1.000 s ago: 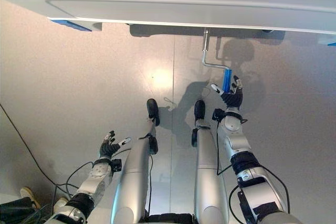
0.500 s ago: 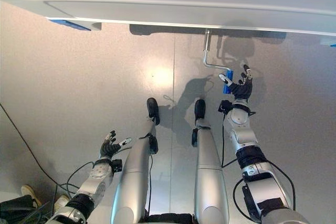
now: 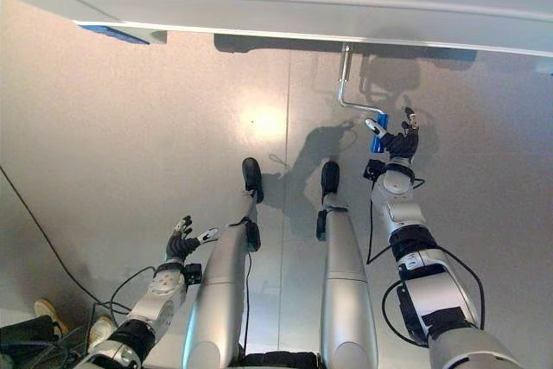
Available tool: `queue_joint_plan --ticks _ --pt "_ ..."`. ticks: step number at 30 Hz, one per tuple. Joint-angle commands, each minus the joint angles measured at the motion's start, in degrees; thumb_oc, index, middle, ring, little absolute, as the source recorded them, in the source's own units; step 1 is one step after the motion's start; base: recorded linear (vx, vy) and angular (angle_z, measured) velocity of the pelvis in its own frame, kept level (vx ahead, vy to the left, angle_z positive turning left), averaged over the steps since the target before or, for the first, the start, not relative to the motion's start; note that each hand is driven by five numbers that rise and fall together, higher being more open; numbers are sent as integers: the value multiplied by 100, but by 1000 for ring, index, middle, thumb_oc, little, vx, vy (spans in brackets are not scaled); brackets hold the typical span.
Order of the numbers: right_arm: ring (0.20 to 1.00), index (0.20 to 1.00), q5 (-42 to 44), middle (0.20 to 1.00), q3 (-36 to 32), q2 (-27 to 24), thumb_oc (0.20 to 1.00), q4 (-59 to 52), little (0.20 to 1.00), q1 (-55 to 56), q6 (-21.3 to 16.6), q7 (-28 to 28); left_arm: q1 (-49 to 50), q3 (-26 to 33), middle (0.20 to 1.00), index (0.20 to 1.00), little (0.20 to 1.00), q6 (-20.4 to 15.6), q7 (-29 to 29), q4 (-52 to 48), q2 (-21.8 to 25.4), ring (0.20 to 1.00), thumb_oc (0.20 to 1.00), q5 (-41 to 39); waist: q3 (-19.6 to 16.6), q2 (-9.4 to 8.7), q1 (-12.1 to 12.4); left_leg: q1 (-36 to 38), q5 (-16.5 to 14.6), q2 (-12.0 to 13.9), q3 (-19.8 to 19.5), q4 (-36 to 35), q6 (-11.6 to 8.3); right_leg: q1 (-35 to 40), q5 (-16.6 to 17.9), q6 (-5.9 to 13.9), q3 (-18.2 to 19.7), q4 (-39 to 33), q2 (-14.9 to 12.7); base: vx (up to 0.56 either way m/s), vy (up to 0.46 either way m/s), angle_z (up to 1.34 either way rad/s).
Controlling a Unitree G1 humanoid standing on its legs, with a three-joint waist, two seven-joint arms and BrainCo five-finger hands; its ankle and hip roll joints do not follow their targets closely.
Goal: Raise the hospital bed
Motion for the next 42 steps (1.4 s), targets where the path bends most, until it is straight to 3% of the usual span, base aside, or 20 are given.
queue_joint_plan --ticks 1,14,15,16,17,18,19,42 --pt "1000 1000 139 1000 140 -267 1000 -49 1000 47 -49 73 498 -139 1000 1000 1000 -72 33 -92 112 1000 1000 -125 -102 97 32 -230 -495 -15 -108 826 -27 -3 827 607 96 -586 -152 0 0 0" --pt "1000 1000 192 1000 296 -175 1000 -22 1000 75 -62 275 443 -176 1000 1000 1000 -94 -9 -121 101 1000 1000 -150 -102 148 39 -300 -523 -39 -87 881 -17 -59 828 612 127 -580 -169 0 0 0" --pt "818 818 205 818 290 -178 818 -17 818 88 -68 293 445 -186 1000 1000 1000 -96 -20 -118 102 1000 1000 -143 -102 153 36 -307 -523 -41 -93 888 -15 -59 823 611 126 -574 -169 0 0 0" --pt "514 514 223 514 300 -188 514 -3 514 75 -67 322 441 -183 1000 1000 1000 -102 -32 -107 108 1000 1000 -141 -102 158 41 -318 -528 -39 -87 908 -12 -60 818 607 121 -564 -171 0 0 0" --pt "473 473 224 473 301 -188 473 -2 473 74 -67 322 440 -183 1000 1000 1000 -102 -32 -107 108 1000 1000 -141 -102 158 41 -319 -528 -39 -87 909 -12 -61 818 607 121 -564 -171 0 0 0" --pt "228 228 218 228 311 -197 228 5 228 64 -63 333 434 -185 1000 1000 1000 -106 -43 -104 112 1000 1000 -144 -102 163 41 -320 -528 -41 -88 911 -13 -66 819 609 121 -560 -172 0 0 0" --pt "200 200 213 200 342 -197 200 1 200 62 -56 380 420 -192 1000 1000 1000 -110 -59 -108 113 1000 1000 -139 -102 168 44 -317 -525 -41 -90 896 -13 -75 824 612 124 -560 -167 0 0 0" --pt "200 200 293 200 281 -193 200 -117 200 168 -124 444 404 -236 1000 1000 1000 -112 -127 -122 123 1000 1000 -94 -102 199 62 -300 -501 -50 -92 860 -23 -74 841 626 131 -564 -181 0 0 0"
